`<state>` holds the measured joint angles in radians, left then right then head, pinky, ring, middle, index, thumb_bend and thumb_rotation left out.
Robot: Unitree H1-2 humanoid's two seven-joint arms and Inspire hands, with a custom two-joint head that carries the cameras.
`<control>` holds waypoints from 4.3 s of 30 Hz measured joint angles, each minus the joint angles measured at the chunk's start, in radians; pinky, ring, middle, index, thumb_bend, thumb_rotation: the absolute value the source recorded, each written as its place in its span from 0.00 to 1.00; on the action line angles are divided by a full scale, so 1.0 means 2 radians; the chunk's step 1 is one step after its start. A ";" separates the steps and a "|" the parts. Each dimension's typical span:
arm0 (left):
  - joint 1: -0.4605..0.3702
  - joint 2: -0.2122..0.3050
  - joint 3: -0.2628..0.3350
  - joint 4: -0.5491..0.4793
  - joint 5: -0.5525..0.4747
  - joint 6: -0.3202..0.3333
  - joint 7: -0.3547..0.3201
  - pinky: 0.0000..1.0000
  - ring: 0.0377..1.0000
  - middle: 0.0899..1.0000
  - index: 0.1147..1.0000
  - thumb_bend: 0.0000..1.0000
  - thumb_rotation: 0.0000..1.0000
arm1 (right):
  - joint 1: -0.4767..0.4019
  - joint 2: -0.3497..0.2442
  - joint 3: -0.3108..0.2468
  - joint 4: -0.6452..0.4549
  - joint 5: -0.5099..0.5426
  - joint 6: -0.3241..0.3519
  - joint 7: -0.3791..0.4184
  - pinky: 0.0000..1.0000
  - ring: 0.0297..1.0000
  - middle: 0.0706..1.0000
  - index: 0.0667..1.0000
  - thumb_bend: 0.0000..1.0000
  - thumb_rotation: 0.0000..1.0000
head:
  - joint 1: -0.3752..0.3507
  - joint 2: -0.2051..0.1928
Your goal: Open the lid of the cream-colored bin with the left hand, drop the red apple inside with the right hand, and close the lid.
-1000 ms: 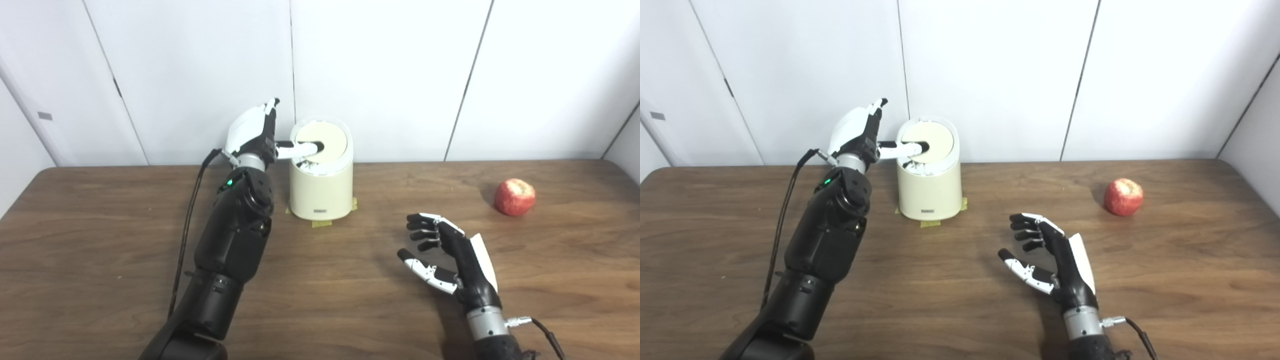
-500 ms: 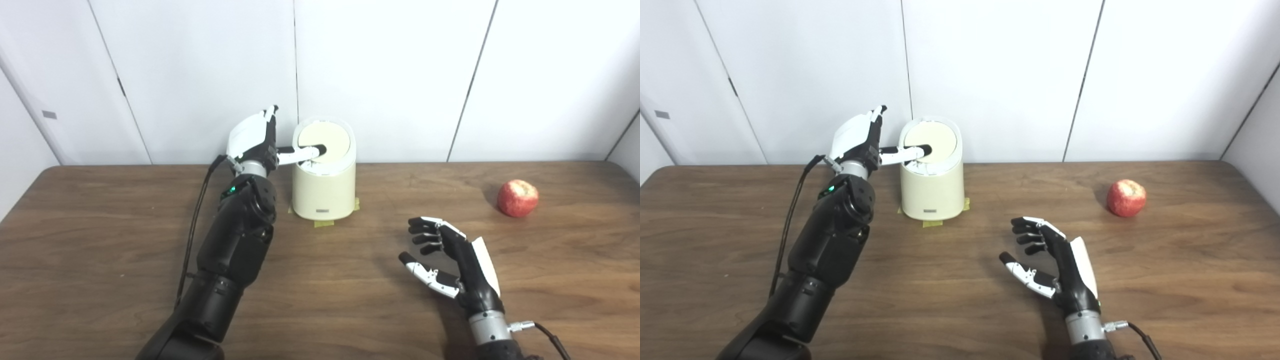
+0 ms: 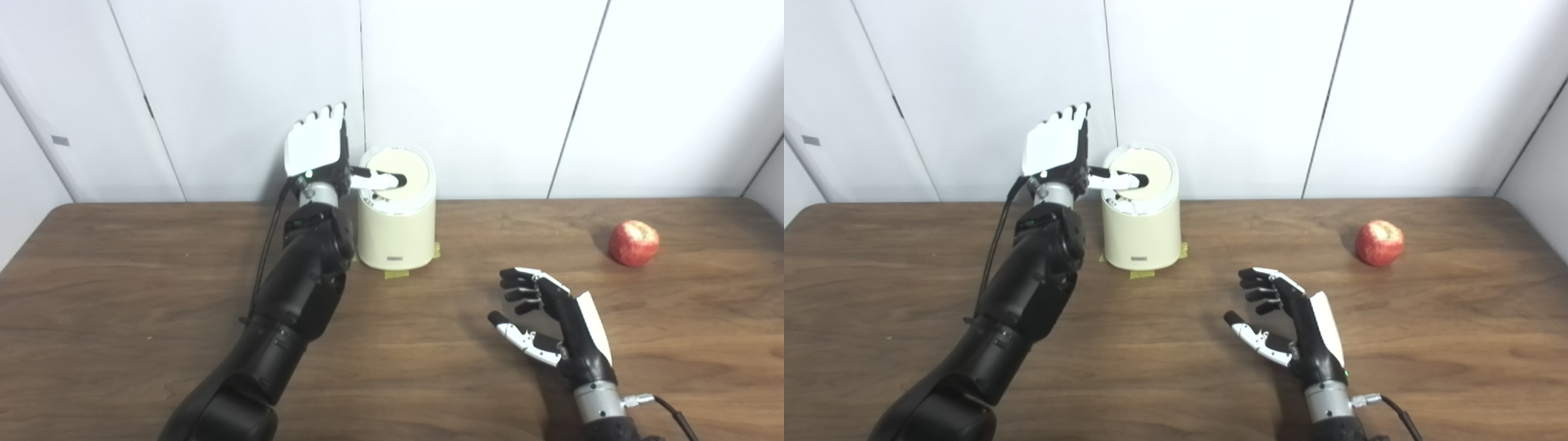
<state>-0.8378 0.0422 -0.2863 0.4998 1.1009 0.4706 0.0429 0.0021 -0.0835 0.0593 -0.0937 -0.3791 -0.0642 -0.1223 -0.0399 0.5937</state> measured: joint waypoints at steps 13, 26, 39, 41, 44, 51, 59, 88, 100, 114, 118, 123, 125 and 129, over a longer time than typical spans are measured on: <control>-0.012 0.012 -0.018 0.002 0.079 -0.005 -0.036 1.00 1.00 1.00 1.00 0.80 0.00 | -0.001 0.001 0.001 0.001 0.003 -0.001 0.000 0.54 0.62 0.65 0.66 0.29 0.17 | 0.004 0.003; 0.000 0.006 0.048 0.005 0.017 -0.006 -0.035 1.00 1.00 1.00 1.00 0.70 0.97 | -0.002 0.002 0.002 0.002 0.001 0.006 0.000 0.54 0.62 0.65 0.66 0.29 0.17 | 0.003 0.001; 0.050 -0.030 0.126 -0.191 -0.230 -0.085 0.067 1.00 1.00 1.00 1.00 0.52 1.00 | -0.002 0.002 0.002 0.002 0.004 0.007 0.000 0.54 0.63 0.66 0.66 0.29 0.17 | 0.003 0.000; 0.069 -0.030 0.129 -0.229 -0.262 -0.115 0.069 0.98 0.99 0.98 0.96 0.48 1.00 | -0.003 0.002 0.002 0.002 0.004 0.007 0.000 0.53 0.62 0.65 0.66 0.29 0.18 | 0.002 -0.001; 0.120 -0.030 0.132 -0.278 -0.303 -0.161 0.072 0.80 0.86 0.85 0.81 0.33 1.00 | -0.003 0.003 0.002 0.001 0.004 0.007 0.000 0.54 0.63 0.66 0.67 0.29 0.23 | 0.002 0.001; 0.281 -0.026 0.148 -0.358 -0.399 -0.222 0.067 0.78 0.82 0.80 0.77 0.14 0.84 | 0.004 0.002 -0.003 -0.010 0.003 0.026 0.001 0.58 0.65 0.67 0.68 0.28 0.33 | 0.006 0.000; 0.385 -0.014 0.155 -0.378 -0.465 -0.290 0.054 0.80 0.83 0.81 0.78 0.13 0.85 | 0.003 0.002 -0.008 -0.024 0.000 0.026 -0.002 0.54 0.63 0.66 0.66 0.27 0.28 | 0.002 -0.001; 0.449 0.003 0.177 -0.322 -0.530 -0.343 -0.005 0.82 0.87 0.85 0.79 0.11 0.80 | -0.298 -0.274 0.057 -0.015 -0.237 0.165 0.337 0.68 0.90 0.93 0.85 1.00 0.31 | -0.009 -0.009; 0.451 0.002 0.173 -0.322 -0.512 -0.343 -0.006 0.80 0.86 0.84 0.80 0.11 0.91 | -0.355 -0.282 0.141 0.179 -0.297 0.160 0.361 0.67 0.92 0.94 0.83 1.00 0.34 | -0.008 -0.004; 0.453 0.000 0.175 -0.334 -0.506 -0.341 -0.002 0.77 0.84 0.83 0.78 0.11 0.87 | -0.363 -0.281 0.162 0.277 -0.293 0.153 0.343 0.67 0.96 0.97 0.83 0.98 0.27 | -0.005 0.001; 0.453 0.000 0.175 -0.339 -0.507 -0.341 -0.001 0.77 0.84 0.83 0.78 0.12 0.86 | -0.367 -0.279 0.165 0.288 -0.290 0.155 0.346 0.69 0.98 0.97 0.83 0.95 0.22 | -0.005 0.002; 0.454 0.000 0.176 -0.339 -0.507 -0.341 -0.001 0.76 0.83 0.82 0.77 0.12 0.86 | -0.368 -0.280 0.165 0.293 -0.282 0.162 0.348 0.71 0.98 0.98 0.82 0.94 0.20 | -0.005 0.003; 0.454 0.000 0.176 -0.339 -0.506 -0.341 0.000 0.76 0.83 0.82 0.77 0.13 0.86 | -0.368 -0.280 0.165 0.294 -0.280 0.163 0.348 0.71 0.98 0.98 0.82 0.93 0.20 | -0.004 0.003; 0.454 0.000 0.176 -0.339 -0.506 -0.341 0.000 0.76 0.83 0.82 0.77 0.14 0.85 | -0.368 -0.280 0.167 0.291 -0.279 0.171 0.350 0.66 0.93 0.97 0.81 0.92 0.19 | -0.002 0.004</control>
<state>0.0693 0.0424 0.0662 -0.1783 0.0881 -0.2111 0.0431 -0.7348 -0.6432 0.3939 0.4879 -0.9373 0.2776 0.5776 -0.0445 0.6013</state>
